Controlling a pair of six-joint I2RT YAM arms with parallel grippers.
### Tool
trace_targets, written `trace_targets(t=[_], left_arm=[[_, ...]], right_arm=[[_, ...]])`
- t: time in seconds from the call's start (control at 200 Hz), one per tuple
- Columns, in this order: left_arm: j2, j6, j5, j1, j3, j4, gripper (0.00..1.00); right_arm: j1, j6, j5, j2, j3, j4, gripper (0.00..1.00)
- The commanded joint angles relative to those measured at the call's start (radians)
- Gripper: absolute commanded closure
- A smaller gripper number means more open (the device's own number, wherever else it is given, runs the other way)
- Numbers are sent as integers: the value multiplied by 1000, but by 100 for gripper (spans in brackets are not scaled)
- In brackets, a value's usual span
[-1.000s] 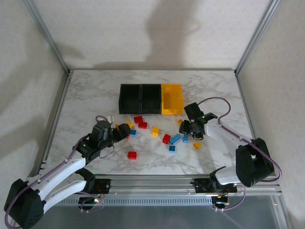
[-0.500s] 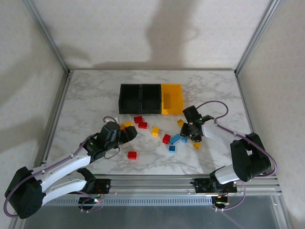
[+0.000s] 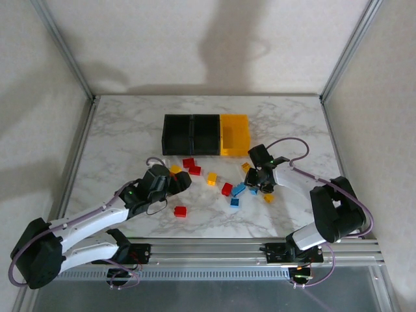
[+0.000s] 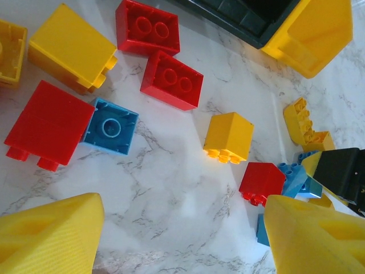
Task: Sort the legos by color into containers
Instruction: Pick up the lego from the center of the table, then place the lego in the container.
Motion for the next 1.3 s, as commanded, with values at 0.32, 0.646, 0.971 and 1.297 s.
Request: trace_targets(t=[0.32, 0.646, 0.971, 1.297], left_arm=[[54, 8, -22, -27, 52, 35, 26], [87, 14, -15, -30, 81, 57, 27], [104, 42, -27, -25, 157, 54, 26], [169, 56, -34, -7, 286, -4, 26]], right_arm=[[8, -9, 14, 28, 2, -12, 62], [8, -38, 31, -15, 97, -105, 83], [8, -103, 43, 52, 391, -124, 84], [-7, -171, 14, 430, 837, -124, 84]])
